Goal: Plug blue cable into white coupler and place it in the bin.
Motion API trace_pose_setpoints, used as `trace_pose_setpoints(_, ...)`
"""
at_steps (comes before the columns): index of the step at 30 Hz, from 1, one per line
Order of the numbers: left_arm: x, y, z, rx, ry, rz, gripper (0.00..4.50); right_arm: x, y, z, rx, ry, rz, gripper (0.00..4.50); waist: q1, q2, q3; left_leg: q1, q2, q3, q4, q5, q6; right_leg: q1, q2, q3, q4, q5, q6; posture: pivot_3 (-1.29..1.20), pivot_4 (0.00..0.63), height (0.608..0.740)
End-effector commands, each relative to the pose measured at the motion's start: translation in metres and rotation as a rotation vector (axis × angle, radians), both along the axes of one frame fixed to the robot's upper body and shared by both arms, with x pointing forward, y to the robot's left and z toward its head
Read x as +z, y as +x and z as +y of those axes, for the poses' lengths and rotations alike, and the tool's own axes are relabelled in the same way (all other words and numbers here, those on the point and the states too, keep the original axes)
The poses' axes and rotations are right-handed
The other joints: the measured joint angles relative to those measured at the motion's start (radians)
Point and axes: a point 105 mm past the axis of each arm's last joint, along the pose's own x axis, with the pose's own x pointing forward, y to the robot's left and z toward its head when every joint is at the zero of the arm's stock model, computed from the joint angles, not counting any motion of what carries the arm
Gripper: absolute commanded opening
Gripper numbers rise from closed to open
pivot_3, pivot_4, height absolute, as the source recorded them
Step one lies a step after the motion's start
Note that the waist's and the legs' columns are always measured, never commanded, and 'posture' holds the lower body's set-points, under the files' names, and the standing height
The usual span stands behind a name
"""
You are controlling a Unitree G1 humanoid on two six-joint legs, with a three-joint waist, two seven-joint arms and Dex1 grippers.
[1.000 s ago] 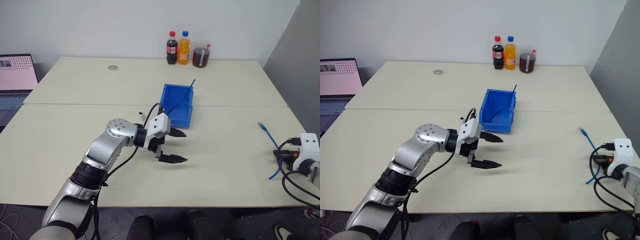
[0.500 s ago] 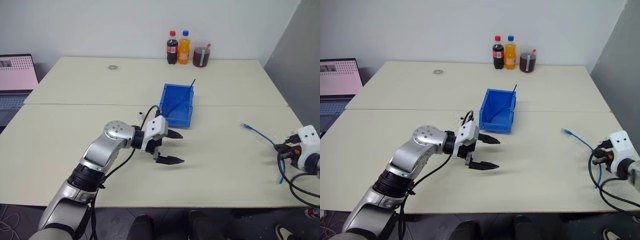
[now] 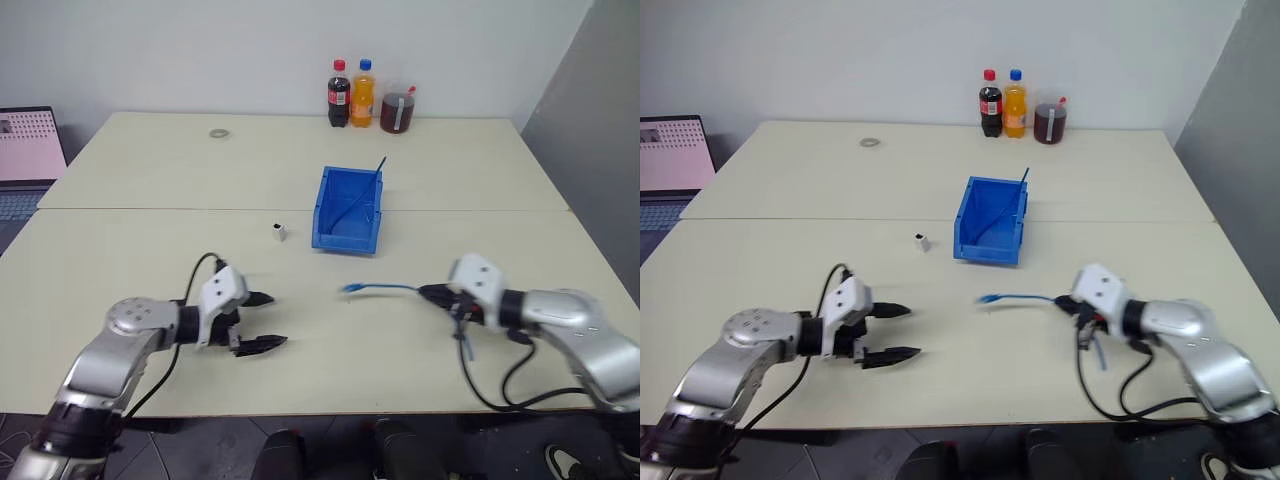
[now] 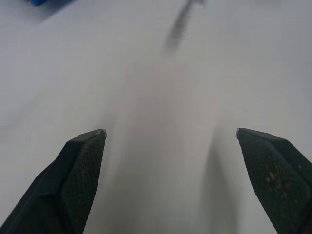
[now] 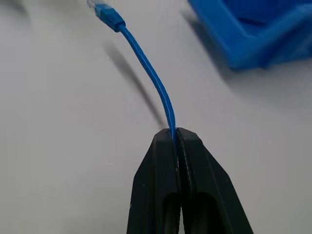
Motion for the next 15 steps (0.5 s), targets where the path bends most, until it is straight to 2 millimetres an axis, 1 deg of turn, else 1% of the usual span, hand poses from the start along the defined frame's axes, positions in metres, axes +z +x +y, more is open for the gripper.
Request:
trace_pose_setpoints(1,0.009,0.0,0.015,0.045,0.008,-0.044,4.5,-0.006,0.005,0.027,0.078,0.002,-0.028,0.01,0.01,0.0,0.0,-0.001,0.0,0.0,0.0,0.0,0.0,-0.001,0.0,0.0,0.0,0.0,0.0,0.0,0.15,0.74)
trace_pose_setpoints(5,0.003,-0.004,0.025,0.068,0.027,-0.033,4.5,-0.016,0.017,0.048,0.114,0.006,-0.023,0.01,0.019,0.0,0.0,-0.003,0.0,0.001,0.001,0.0,0.0,-0.002,-0.002,0.0,0.0,0.0,0.0,0.0,0.15,0.74)
trace_pose_setpoints(7,0.001,-0.007,0.028,0.067,0.031,-0.025,4.5,-0.019,0.021,0.054,0.124,0.007,-0.014,0.01,0.018,0.0,0.0,-0.003,0.0,0.001,0.001,0.0,0.0,-0.002,-0.002,0.0,0.0,0.0,0.0,0.0,0.15,0.74)
trace_pose_setpoints(12,-0.005,-0.009,0.034,0.071,0.049,-0.015,4.5,-0.025,0.025,0.057,0.134,-0.004,0.009,0.01,0.018,0.0,0.0,-0.003,0.0,0.002,0.0,0.0,0.0,-0.002,-0.001,-0.001,0.0,0.0,0.0,0.0,0.15,0.74)
trace_pose_setpoints(13,-0.005,-0.009,0.035,0.07,0.05,-0.014,4.5,-0.025,0.026,0.057,0.133,-0.001,0.012,0.47,0.017,0.0,0.0,-0.003,0.0,0.002,0.0,0.0,0.0,-0.002,-0.001,-0.001,0.0,0.0,0.0,0.0,0.15,0.74)
trace_pose_setpoints(14,-0.006,-0.009,0.035,0.07,0.049,-0.013,4.5,-0.024,0.027,0.057,0.129,0.002,0.009,0.53,0.017,0.0,0.0,-0.003,0.0,0.002,0.0,0.0,0.0,-0.002,-0.002,-0.001,0.0,0.0,0.0,0.0,0.15,0.74)
trace_pose_setpoints(15,-0.007,-0.009,0.036,0.071,0.05,-0.014,4.5,-0.023,0.028,0.056,0.129,0.001,0.009,0.82,0.017,0.0,0.0,-0.003,0.0,0.002,0.0,0.0,0.0,-0.002,-0.001,-0.001,0.001,0.0,0.0,0.0,0.15,0.74)
